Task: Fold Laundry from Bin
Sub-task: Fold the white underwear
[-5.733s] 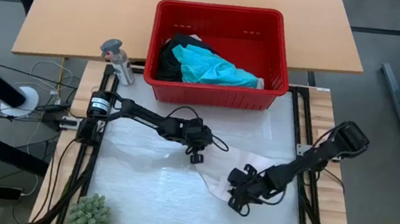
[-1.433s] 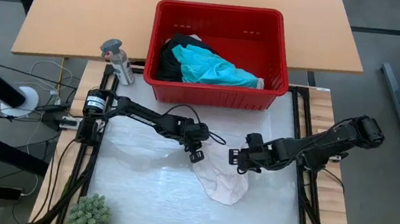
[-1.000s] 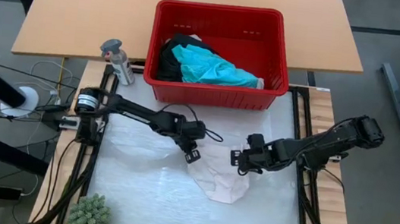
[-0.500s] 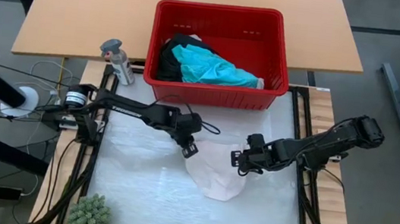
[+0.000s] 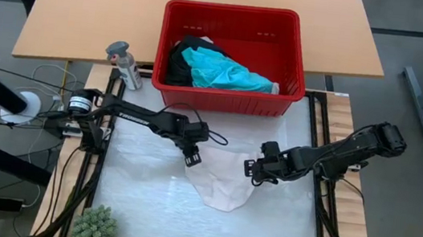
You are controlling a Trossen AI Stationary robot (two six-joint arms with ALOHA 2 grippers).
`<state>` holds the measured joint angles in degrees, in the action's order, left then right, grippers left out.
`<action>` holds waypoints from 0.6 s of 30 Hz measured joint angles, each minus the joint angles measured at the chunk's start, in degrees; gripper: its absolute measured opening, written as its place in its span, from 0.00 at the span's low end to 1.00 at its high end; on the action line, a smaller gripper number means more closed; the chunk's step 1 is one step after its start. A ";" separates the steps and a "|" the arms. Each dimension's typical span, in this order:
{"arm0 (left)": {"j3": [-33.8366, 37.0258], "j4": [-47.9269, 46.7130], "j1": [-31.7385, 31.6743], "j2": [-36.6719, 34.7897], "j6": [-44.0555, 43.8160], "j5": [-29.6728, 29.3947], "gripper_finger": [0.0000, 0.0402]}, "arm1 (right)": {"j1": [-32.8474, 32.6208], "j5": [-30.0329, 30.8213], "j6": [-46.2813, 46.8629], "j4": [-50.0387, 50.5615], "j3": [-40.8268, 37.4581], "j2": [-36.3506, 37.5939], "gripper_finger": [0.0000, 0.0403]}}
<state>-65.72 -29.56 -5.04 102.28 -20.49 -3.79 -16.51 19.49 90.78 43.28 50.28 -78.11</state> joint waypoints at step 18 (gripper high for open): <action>0.36 56.66 -0.19 10.17 -11.15 30.04 0.42 | -0.35 -0.03 0.59 1.11 0.00 0.00 0.05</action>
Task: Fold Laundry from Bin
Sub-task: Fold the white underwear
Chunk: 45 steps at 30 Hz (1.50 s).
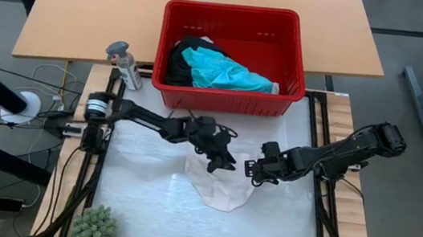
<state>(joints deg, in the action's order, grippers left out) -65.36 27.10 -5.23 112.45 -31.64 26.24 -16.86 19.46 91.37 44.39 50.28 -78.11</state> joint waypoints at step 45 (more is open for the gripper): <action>-4.70 -9.22 4.00 10.50 19.96 -33.14 0.26 | 0.00 -0.04 -1.36 -0.84 0.00 0.00 0.05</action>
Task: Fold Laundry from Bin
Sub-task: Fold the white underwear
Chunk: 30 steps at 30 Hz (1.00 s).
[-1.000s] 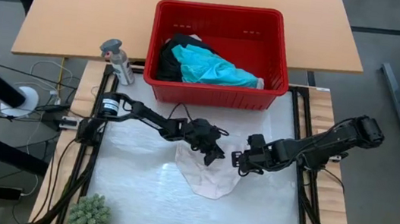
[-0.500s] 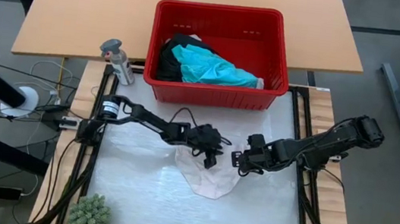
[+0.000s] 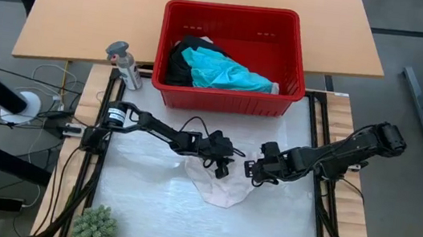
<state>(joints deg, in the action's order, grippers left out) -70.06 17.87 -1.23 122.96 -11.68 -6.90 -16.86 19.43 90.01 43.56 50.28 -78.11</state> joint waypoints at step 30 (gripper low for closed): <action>-1.82 -3.96 -2.10 -4.96 -6.62 17.08 0.26 | 5.71 0.02 -11.02 -10.47 -0.04 0.02 0.05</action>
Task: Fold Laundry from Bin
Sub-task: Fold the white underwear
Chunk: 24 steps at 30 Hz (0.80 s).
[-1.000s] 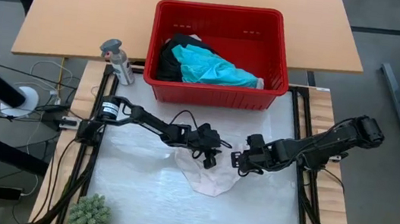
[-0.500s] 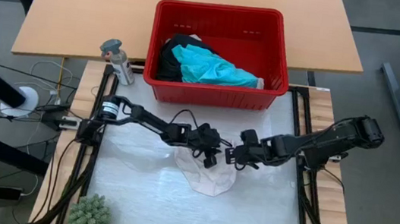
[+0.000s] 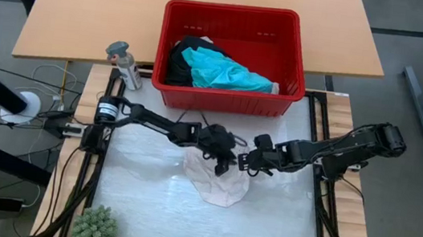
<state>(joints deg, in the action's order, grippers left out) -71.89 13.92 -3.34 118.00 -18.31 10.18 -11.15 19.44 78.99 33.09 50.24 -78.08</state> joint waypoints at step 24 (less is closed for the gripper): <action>0.11 5.02 3.20 3.33 3.70 -11.46 0.26 | 0.06 0.04 -1.06 -0.22 0.00 0.00 0.05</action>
<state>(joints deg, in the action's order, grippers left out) -71.78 18.94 -0.14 121.33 -14.60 -1.28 -11.09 19.49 77.93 32.86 50.24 -78.08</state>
